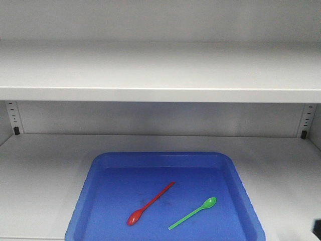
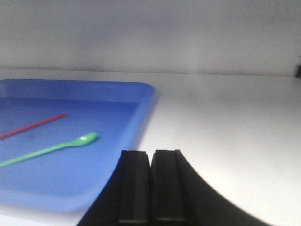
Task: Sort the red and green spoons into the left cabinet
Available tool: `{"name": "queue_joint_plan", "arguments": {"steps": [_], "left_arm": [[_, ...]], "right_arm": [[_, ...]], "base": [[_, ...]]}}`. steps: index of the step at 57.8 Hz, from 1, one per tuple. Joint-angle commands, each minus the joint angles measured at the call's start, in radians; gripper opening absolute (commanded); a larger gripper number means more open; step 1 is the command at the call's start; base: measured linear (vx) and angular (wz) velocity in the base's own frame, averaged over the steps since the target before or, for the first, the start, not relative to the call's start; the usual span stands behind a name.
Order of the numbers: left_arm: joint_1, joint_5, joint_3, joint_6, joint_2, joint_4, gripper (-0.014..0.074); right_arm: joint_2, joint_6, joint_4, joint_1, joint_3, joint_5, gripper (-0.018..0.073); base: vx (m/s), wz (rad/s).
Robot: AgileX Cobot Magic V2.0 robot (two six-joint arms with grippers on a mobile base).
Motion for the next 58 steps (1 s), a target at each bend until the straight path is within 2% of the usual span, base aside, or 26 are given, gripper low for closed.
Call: {"name": "queue_joint_plan", "arguments": {"steps": [1,12,19,27,39,58], "left_arm": [[0.000,-0.079,0.017,-0.002,-0.020,0.001,0.0000],[0.000,-0.079,0.017,-0.002,-0.020,0.001,0.0000],[0.000,-0.079,0.017,-0.002,-0.020,0.001,0.0000],[0.000,-0.079,0.017,-0.002,-0.020,0.001,0.0000],[0.000,-0.079,0.017,-0.002,-0.020,0.001,-0.0001],[0.000,-0.079,0.017,-0.002,-0.020,0.001,-0.0001]], "right_arm": [[-0.081,-0.020,-0.003,-0.065,0.060,-0.114,-0.0004],[-0.300,-0.029,-0.005,-0.196,0.220,-0.088,-0.0004],[-0.459,-0.028,-0.005,-0.240,0.299,-0.044,-0.0004],[-0.588,-0.023,0.000,-0.244,0.349,0.001,-0.0004],[-0.578,-0.016,0.046,-0.242,0.348,0.087,-0.0004],[-0.580,-0.020,0.046,-0.242,0.348,0.091,-0.0004]], "base": [[0.00,0.00],[0.00,0.00],[0.00,0.00],[0.00,0.00],[0.00,0.00],[0.00,0.00]]}}
